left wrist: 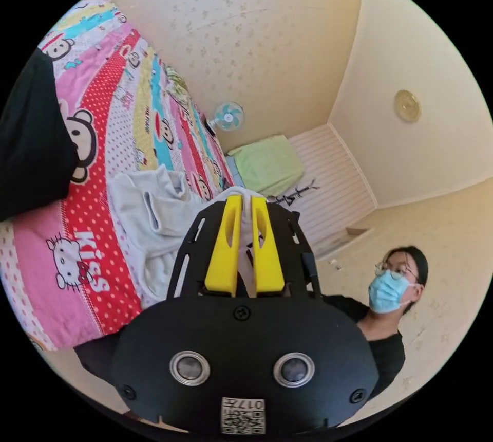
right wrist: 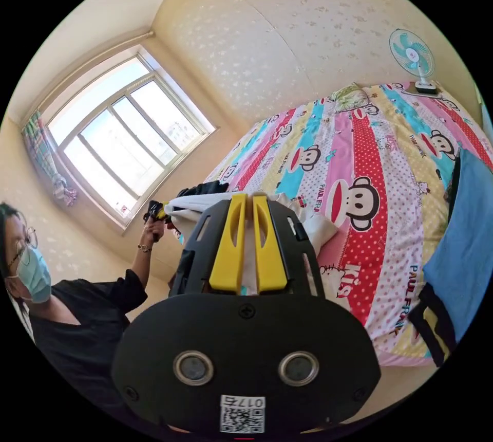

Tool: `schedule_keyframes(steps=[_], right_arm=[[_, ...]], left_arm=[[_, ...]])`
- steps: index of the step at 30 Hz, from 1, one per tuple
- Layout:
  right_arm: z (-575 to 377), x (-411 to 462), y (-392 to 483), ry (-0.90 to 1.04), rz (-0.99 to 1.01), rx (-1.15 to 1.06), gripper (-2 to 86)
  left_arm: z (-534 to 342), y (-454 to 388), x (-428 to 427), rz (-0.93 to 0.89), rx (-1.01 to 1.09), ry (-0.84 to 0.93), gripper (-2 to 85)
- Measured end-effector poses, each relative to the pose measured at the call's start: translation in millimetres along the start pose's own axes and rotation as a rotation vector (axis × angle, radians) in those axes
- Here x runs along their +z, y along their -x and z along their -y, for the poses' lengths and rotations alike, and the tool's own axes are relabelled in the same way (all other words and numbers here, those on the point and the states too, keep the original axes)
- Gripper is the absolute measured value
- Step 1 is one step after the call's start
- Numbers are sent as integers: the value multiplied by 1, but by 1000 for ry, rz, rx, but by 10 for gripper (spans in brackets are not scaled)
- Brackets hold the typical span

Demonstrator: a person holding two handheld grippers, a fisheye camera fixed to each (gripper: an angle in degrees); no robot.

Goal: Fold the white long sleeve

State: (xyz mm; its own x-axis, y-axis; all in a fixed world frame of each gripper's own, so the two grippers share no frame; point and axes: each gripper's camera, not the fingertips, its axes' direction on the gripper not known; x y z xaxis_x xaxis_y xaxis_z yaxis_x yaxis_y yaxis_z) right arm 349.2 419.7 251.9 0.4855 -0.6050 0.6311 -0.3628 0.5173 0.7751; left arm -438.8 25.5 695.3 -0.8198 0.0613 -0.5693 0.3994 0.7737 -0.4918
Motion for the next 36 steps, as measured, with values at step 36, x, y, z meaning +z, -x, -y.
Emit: schedule_keyframes(steps=[36], right_arm=[[-62, 168, -77, 140, -463, 204, 58]], left_arm=[[-81, 94, 148, 802, -38, -69, 76]])
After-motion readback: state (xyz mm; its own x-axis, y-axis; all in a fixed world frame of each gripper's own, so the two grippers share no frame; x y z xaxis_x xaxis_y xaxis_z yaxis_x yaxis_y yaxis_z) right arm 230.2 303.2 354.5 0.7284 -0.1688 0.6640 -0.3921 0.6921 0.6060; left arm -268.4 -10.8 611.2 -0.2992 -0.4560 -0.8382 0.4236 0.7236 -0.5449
